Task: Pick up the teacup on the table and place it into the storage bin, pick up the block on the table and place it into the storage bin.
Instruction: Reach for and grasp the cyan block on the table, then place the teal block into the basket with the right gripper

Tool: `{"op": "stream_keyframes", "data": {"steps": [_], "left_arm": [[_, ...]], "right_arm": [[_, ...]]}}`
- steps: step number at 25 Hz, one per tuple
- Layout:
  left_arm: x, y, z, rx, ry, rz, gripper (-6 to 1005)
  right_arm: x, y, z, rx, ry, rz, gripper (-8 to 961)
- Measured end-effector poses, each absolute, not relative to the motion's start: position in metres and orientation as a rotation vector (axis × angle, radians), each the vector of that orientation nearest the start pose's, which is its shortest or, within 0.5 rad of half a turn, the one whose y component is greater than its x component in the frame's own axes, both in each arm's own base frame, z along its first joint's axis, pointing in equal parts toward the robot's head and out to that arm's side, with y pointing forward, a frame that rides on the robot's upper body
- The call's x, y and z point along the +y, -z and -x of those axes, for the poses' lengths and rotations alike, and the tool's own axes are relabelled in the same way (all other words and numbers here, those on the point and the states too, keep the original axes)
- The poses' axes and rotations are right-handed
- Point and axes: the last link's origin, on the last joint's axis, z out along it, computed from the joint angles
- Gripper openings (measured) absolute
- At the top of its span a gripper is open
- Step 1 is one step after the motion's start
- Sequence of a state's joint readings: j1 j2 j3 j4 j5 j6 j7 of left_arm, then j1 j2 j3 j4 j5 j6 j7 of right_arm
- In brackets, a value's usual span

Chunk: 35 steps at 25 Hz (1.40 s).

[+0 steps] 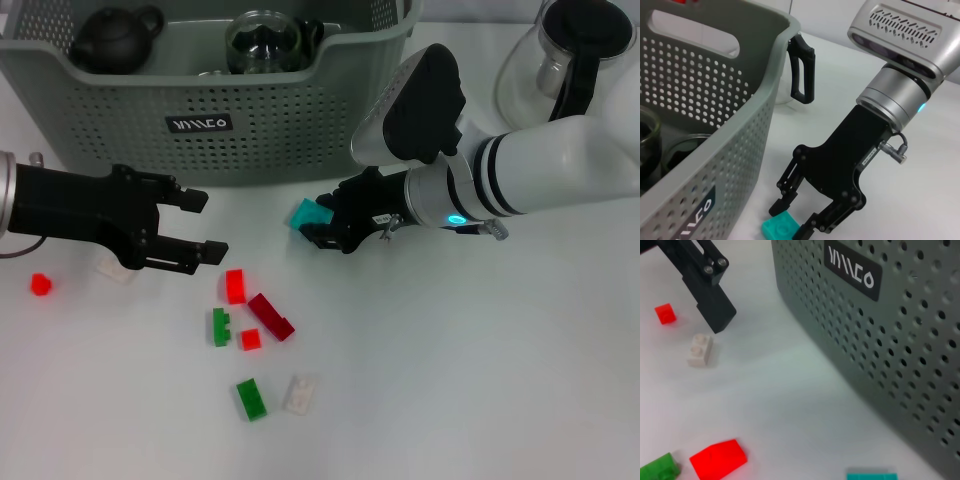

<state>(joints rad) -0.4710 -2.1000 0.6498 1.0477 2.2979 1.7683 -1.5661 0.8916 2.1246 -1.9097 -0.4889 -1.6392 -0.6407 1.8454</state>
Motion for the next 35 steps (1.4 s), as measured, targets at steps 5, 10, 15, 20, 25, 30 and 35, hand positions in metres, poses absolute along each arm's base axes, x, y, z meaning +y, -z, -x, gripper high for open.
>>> {"op": "stream_keyframes", "data": {"steps": [5, 10, 15, 20, 25, 30, 35], "left_arm": [[0.309, -0.046, 0.272, -0.621, 0.288, 2.843, 752], [0.307, -0.047, 0.273, -0.624, 0.289, 2.848, 752], [0.299, -0.055, 0.28, -0.66, 0.304, 2.841, 752], [0.289, -0.065, 0.29, -0.713, 0.324, 2.813, 752], [0.281, -0.078, 0.304, -0.772, 0.341, 2.734, 752], [0.275, -0.087, 0.313, -0.809, 0.367, 2.675, 752], [0.275, -0.088, 0.315, -0.812, 0.378, 2.654, 752]], "right_arm": [[0.378, 0.157, -0.163, 0.45, 0.036, 2.811, 458], [0.378, 0.153, -0.161, 0.444, 0.017, 2.821, 429], [0.367, 0.143, -0.155, 0.46, -0.052, 2.906, 428], [0.355, 0.115, -0.141, 0.486, -0.125, 3.03, 428], [0.351, 0.067, -0.111, 0.495, -0.292, 3.059, 427], [0.349, 0.014, -0.061, 0.455, -0.52, 3.091, 427], [0.37, -0.028, -0.018, 0.375, -0.653, 2.995, 429]]}}
